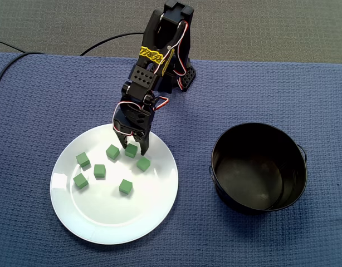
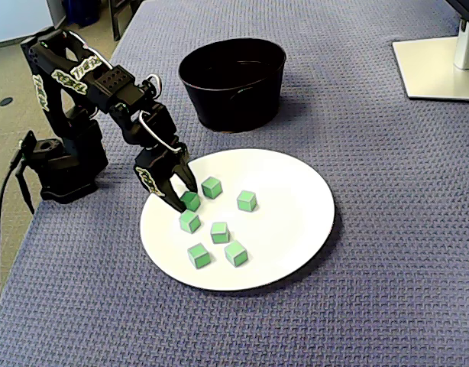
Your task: Pick up the items on the white plate and put them in the black container.
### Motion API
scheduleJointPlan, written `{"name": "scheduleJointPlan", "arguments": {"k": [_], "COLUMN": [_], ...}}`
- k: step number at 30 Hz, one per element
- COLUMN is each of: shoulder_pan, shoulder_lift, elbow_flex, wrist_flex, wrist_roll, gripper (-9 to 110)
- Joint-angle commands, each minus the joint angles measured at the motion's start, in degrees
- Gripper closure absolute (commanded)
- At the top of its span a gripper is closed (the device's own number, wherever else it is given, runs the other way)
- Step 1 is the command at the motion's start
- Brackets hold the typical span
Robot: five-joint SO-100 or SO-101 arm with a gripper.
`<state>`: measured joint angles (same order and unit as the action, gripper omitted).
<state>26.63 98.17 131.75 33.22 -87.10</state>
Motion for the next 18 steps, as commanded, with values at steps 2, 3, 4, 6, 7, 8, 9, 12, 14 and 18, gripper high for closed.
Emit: {"name": "scheduleJointPlan", "arguments": {"k": [2, 3, 4, 6, 7, 8, 9, 12, 14, 18], "shoulder_pan": [0.09, 0.09, 0.09, 0.18, 0.18, 0.0, -0.18, -1.67, -3.16, -7.56], "shoulder_lift": [0.26, 0.26, 0.44, 0.53, 0.62, 0.79, 1.05, 2.81, 4.31, 9.76], "elbow_flex": [0.62, 0.79, 1.05, 1.23, 1.32, 1.41, 1.41, -1.93, -6.15, -12.57], "wrist_flex": [-1.58, -1.67, -1.85, -2.02, -2.02, -1.85, -1.05, 7.12, 16.26, 28.21], "wrist_roll": [-0.09, 0.0, 0.09, 0.35, 0.53, 0.79, 1.14, 4.66, 7.03, 13.89], "gripper": [99, 101, 101, 101, 101, 101, 101, 101, 101, 101]}}
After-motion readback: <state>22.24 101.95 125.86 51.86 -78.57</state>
